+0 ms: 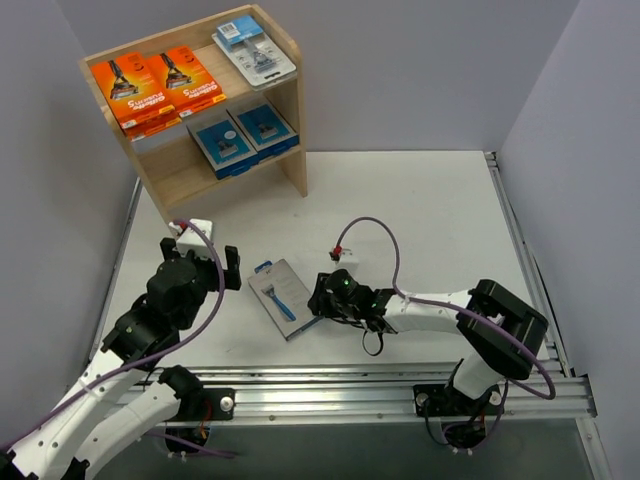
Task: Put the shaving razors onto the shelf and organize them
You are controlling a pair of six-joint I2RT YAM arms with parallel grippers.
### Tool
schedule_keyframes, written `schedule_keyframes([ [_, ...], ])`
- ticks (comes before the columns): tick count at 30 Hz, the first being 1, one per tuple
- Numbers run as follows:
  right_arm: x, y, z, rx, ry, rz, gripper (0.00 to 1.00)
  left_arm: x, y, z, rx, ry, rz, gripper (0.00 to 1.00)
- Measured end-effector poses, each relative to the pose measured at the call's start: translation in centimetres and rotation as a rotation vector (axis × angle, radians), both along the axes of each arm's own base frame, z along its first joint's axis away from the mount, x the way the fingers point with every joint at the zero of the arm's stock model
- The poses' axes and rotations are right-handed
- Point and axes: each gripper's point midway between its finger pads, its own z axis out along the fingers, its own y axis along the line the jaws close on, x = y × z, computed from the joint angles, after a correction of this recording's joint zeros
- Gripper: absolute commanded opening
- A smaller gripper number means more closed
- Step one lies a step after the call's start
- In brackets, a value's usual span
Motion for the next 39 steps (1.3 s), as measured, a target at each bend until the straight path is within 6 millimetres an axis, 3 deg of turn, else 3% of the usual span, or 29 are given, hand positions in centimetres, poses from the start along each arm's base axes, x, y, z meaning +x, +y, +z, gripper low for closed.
schedule_keyframes([
  [4,-0.1,-2.3,0.1,-0.065,0.013,-0.043,0.32,0.1,-1.8,0.1,-0.017,0.045,-0.07,1.0],
  [5,0.0,-2.7,0.1,-0.074,0.014,-0.054,0.32,0.1,-2.2,0.4,-0.034,0.049,-0.085,0.94],
  [9,0.1,-4.4,0.4,-0.091,-0.004,-0.086,0.35,-0.4,-3.2,0.9,-0.127,0.067,-0.107,0.91],
  [14,0.7,-5.3,2.5,-0.057,-0.052,-0.11,0.36,-1.1,-4.2,-0.7,-0.264,0.144,-0.091,0.84],
  [16,1.4,-5.6,3.7,-0.033,-0.079,-0.122,0.28,-1.3,-4.7,-2.5,-0.301,0.201,-0.079,0.79],
  [18,2.4,-5.9,4.7,-0.015,-0.097,-0.137,0.12,-1.6,-5.1,-4.6,-0.335,0.262,-0.06,0.74],
  [20,3.5,-6.1,5.6,0.007,-0.109,-0.15,0.0,-2.1,-5.3,-6.8,-0.371,0.326,-0.035,0.66],
  [21,4.0,-6.2,6.0,0.018,-0.111,-0.155,0.0,-2.3,-5.4,-7.8,-0.387,0.352,-0.022,0.61],
  [22,4.5,-6.3,6.4,0.032,-0.113,-0.161,0.0,-2.5,-5.4,-8.5,-0.405,0.373,-0.009,0.48],
  [24,5.5,-6.2,7.0,0.051,-0.122,-0.162,0.0,-3.0,-5.4,-9.9,-0.445,0.41,0.02,0.37],
  [25,5.9,-6.0,7.1,0.058,-0.123,-0.16,0.0,-3.1,-5.5,-10.3,-0.461,0.418,0.027,0.26],
  [29,6.4,-4.9,6.1,0.077,-0.098,-0.122,0.0,-3.8,-5.5,-11.7,-0.525,0.445,0.051,0.08],
  [35,5.8,-3.4,2.7,0.073,-0.017,-0.063,0.0,-4.8,-5.3,-15.7,-0.57,0.508,0.098,0.02],
  [39,6.0,-2.3,1.6,0.08,0.014,-0.03,0.0,-5.6,-5.0,-18.3,-0.56,0.556,0.129,0.02],
])
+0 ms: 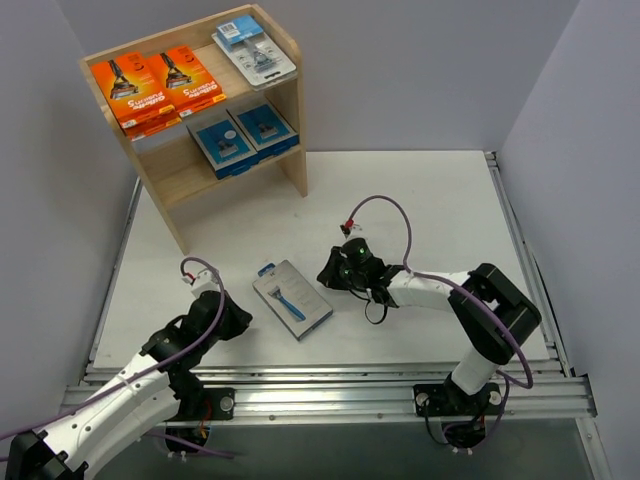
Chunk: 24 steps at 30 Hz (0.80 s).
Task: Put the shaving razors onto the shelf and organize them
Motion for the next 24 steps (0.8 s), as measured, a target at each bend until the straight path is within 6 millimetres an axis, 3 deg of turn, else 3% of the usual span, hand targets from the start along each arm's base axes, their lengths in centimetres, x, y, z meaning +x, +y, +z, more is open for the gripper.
schedule_keyframes([
  [7,0.5,1.5,-0.5,0.024,0.009,0.034,0.0,0.2,-0.4,-1.4,-0.003,0.013,0.004,0.02],
  [24,-0.4,2.4,-1.5,0.023,0.03,0.076,0.0,2.3,-2.3,-5.4,0.038,0.052,-0.011,0.02],
])
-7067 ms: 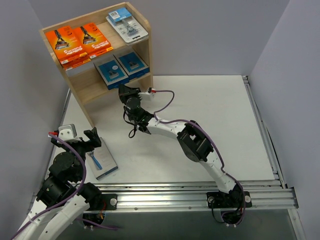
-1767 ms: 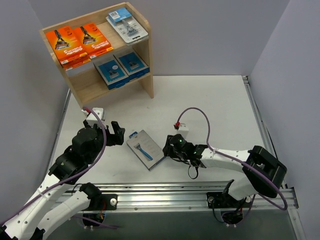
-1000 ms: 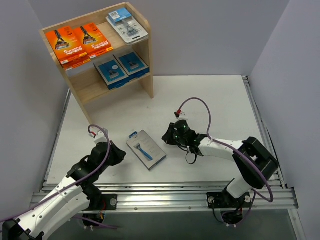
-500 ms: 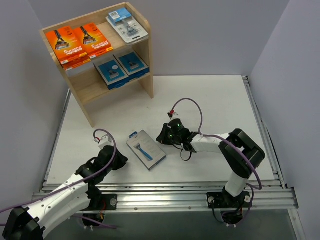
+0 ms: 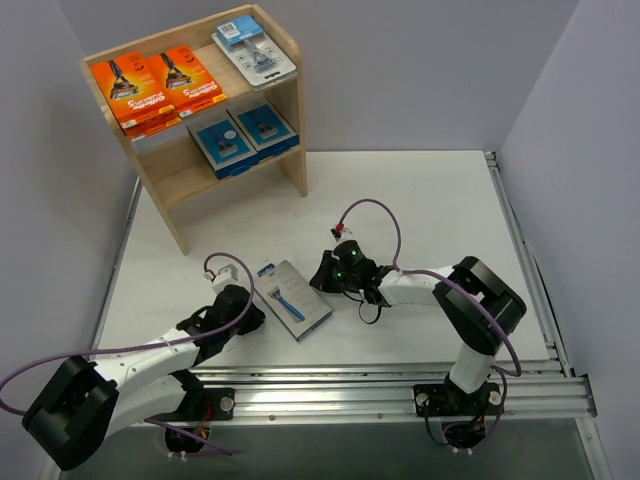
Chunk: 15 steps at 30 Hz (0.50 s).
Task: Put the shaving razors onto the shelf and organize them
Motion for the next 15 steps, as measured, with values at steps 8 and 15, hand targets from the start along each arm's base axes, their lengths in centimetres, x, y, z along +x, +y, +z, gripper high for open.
schedule_keyframes([
  [8,-0.8,0.2,-0.6,-0.01,0.008,0.015,0.0,1.3,-1.3,-0.2,0.013,-0.016,-0.026,0.02],
  [15,-0.9,-0.4,-1.2,-0.03,0.009,0.002,0.0,2.8,-1.9,1.7,0.037,-0.072,-0.046,0.02],
])
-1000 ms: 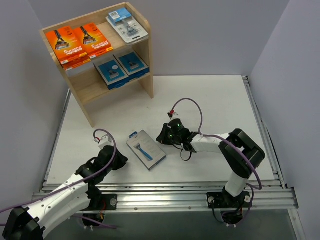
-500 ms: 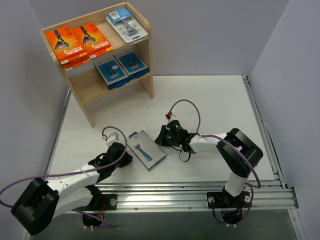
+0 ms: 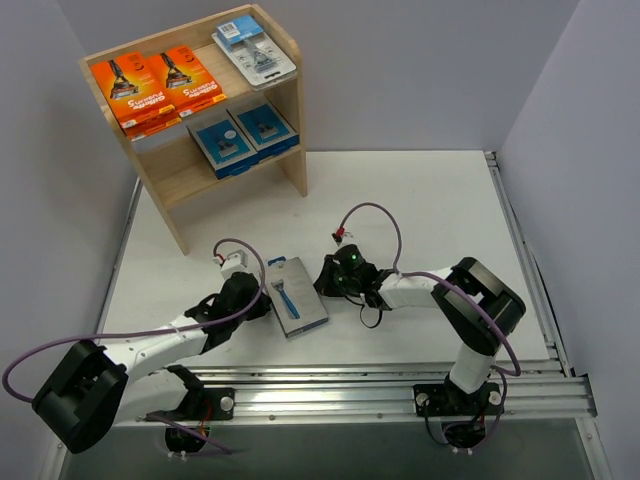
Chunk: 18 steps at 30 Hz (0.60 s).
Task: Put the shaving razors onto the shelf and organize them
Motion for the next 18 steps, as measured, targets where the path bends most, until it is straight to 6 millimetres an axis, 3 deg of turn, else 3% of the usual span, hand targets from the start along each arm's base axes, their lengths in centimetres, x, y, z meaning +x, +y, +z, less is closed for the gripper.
schedule_keyframes([
  [5,-0.1,-0.3,-0.3,-0.023,-0.003,0.003,0.01,0.8,-0.6,2.7,-0.013,-0.079,-0.013,0.02],
  [11,-0.3,-0.6,-0.8,-0.05,0.001,0.015,0.04,1.6,-3.0,6.8,-0.05,-0.198,-0.03,0.02],
  [15,-0.4,1.1,-0.6,-0.02,0.001,0.05,0.08,1.7,-7.1,9.9,-0.13,-0.258,-0.098,0.02],
  [18,-1.4,2.9,-0.4,0.012,0.009,0.108,0.13,0.4,-10.0,9.7,-0.143,-0.239,-0.186,0.02],
])
